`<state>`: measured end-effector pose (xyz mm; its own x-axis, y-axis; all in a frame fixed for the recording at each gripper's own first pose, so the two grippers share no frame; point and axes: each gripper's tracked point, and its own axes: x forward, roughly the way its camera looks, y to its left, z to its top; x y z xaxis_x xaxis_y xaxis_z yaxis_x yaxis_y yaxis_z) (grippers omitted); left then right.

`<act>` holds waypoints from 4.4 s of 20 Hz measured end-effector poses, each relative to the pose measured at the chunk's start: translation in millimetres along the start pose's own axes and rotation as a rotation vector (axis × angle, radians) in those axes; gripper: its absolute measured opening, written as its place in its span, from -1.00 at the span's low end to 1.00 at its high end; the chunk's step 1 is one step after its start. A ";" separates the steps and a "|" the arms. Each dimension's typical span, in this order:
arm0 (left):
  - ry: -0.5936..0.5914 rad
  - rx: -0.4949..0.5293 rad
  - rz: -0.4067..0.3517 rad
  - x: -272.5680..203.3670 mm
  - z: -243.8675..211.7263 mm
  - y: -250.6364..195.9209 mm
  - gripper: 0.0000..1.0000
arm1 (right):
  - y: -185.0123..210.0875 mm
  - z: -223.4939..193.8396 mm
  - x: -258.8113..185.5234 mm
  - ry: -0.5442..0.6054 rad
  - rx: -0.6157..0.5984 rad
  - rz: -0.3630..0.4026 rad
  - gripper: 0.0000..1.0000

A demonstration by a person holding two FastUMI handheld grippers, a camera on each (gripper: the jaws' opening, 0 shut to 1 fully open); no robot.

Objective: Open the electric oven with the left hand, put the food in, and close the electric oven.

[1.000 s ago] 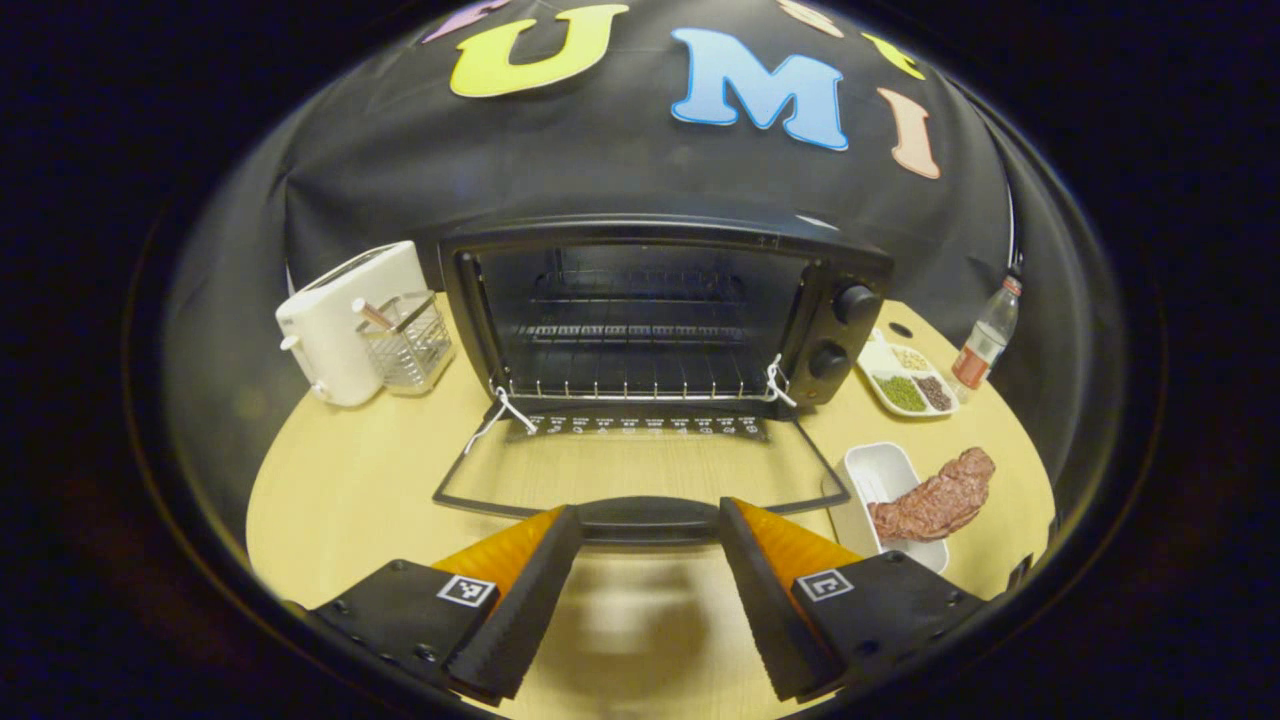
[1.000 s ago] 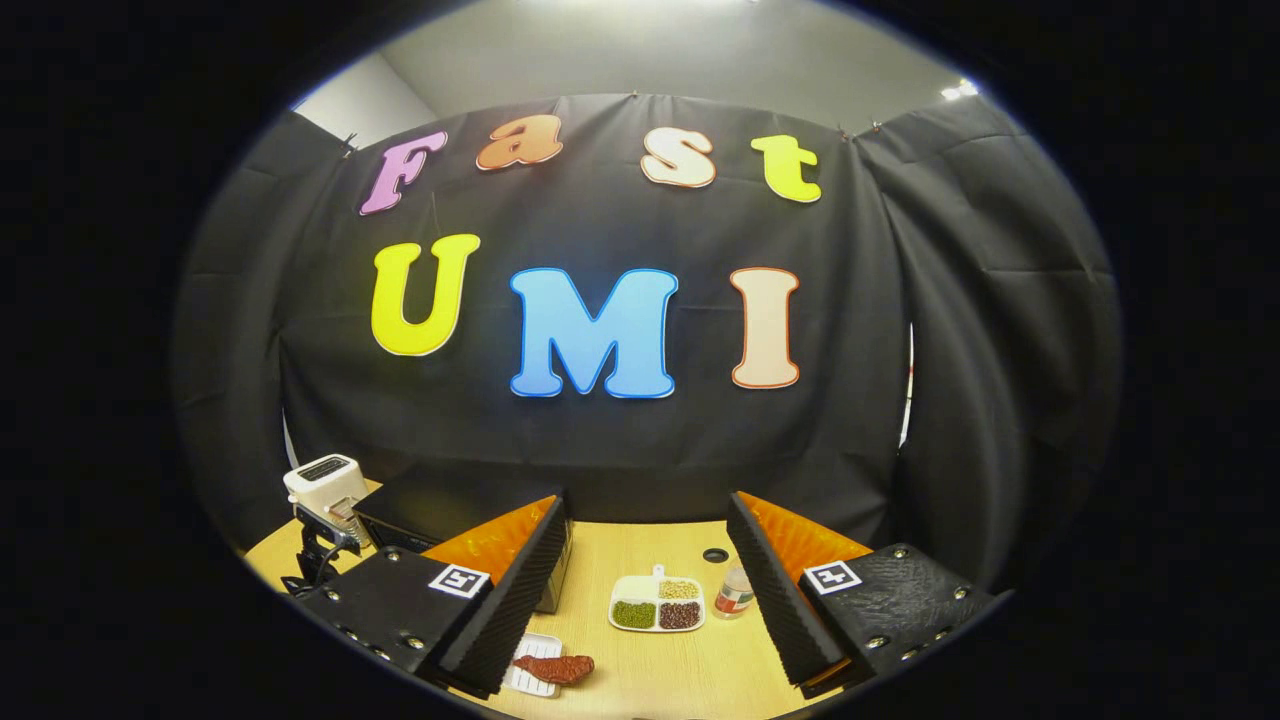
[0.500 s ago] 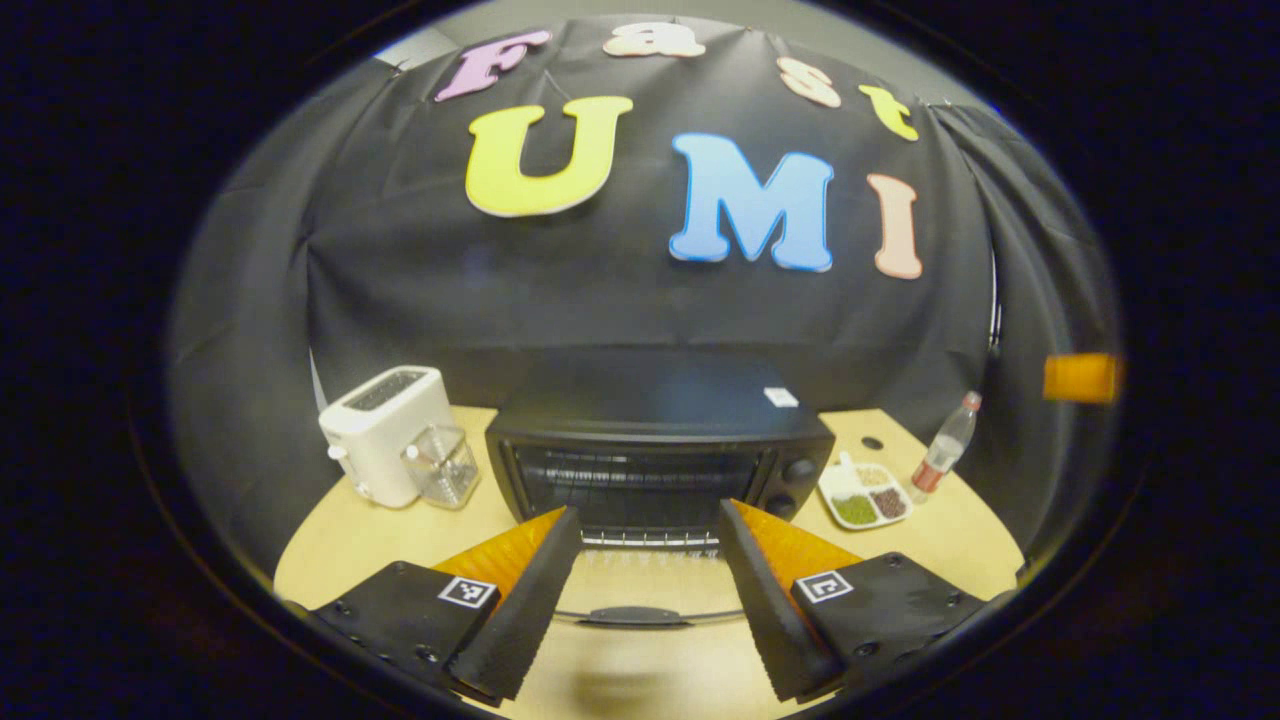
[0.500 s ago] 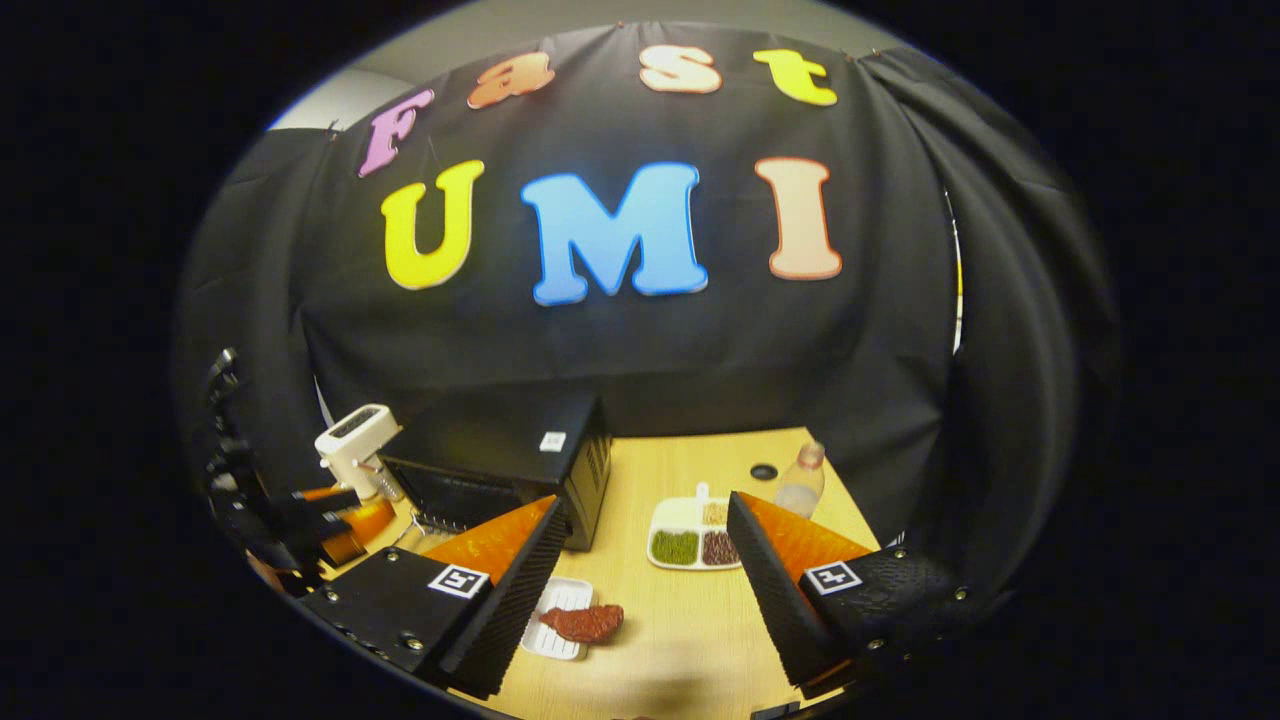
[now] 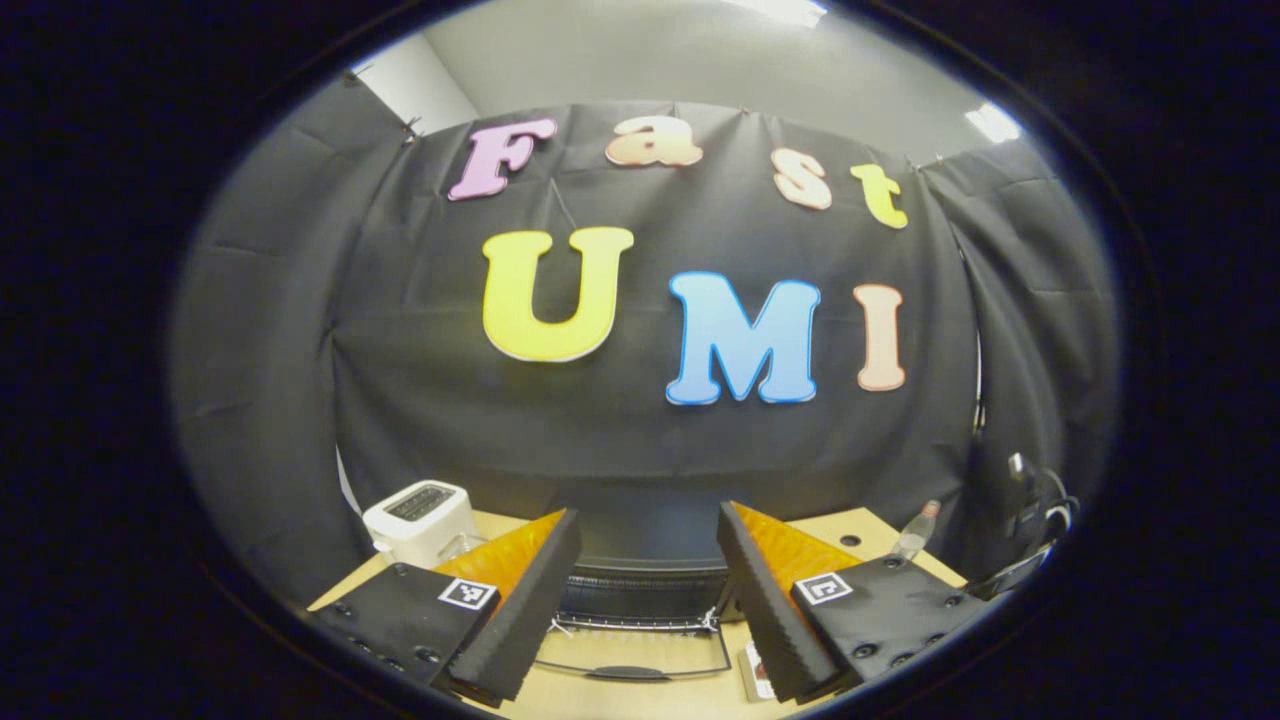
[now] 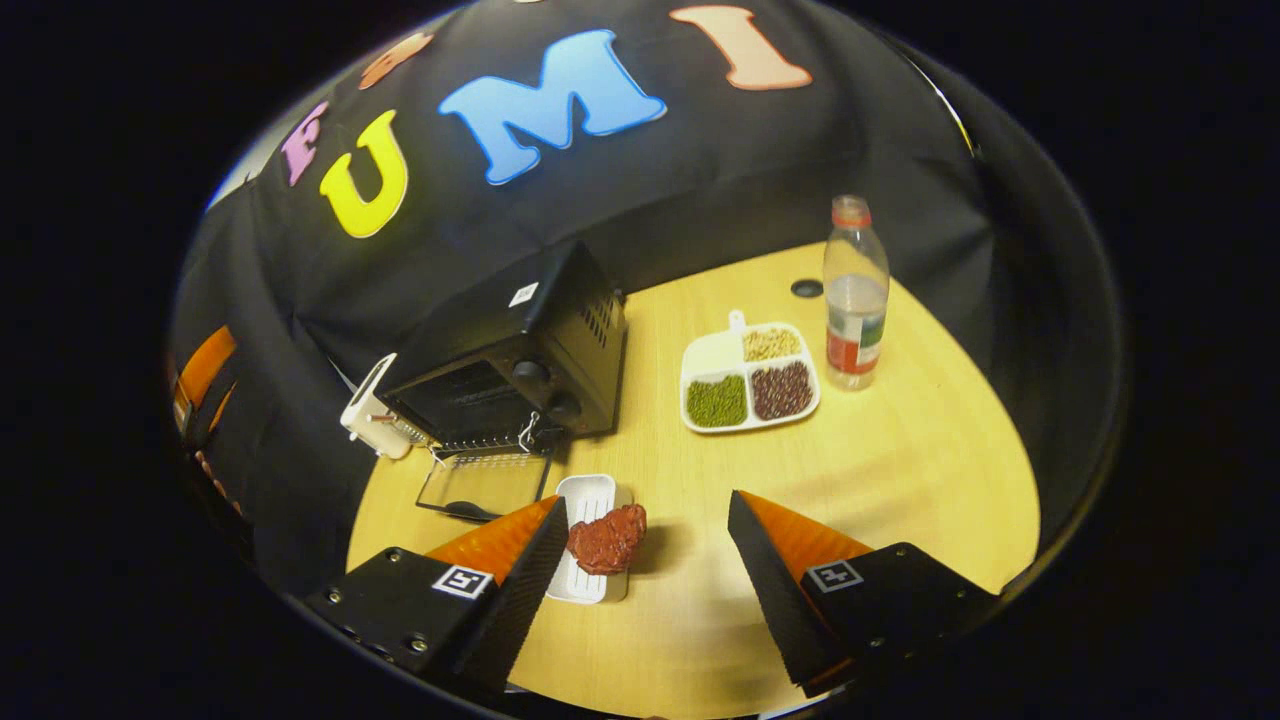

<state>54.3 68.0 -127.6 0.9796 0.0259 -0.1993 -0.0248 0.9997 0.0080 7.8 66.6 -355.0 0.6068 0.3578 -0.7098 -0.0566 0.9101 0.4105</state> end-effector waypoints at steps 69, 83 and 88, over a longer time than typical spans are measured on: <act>-0.041 -0.060 0.124 -33.5 59.4 234.8 0.86 | 230.3 43.0 222.5 -0.256 0.766 0.301 -0.79; -0.015 -0.067 0.116 -18.2 46.8 242.2 0.85 | 208.3 39.2 259.7 -0.247 0.828 0.056 -0.48; -0.025 -0.089 0.103 -16.6 47.2 240.0 0.85 | 206.1 32.0 246.5 -0.224 0.670 -0.056 0.07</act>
<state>41.5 307.3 -76.1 0.9756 0.1299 -0.1772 -0.1425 0.9879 -0.0603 171.1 335.8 -427.0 0.7469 0.1972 -0.6350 0.4357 0.5761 0.6915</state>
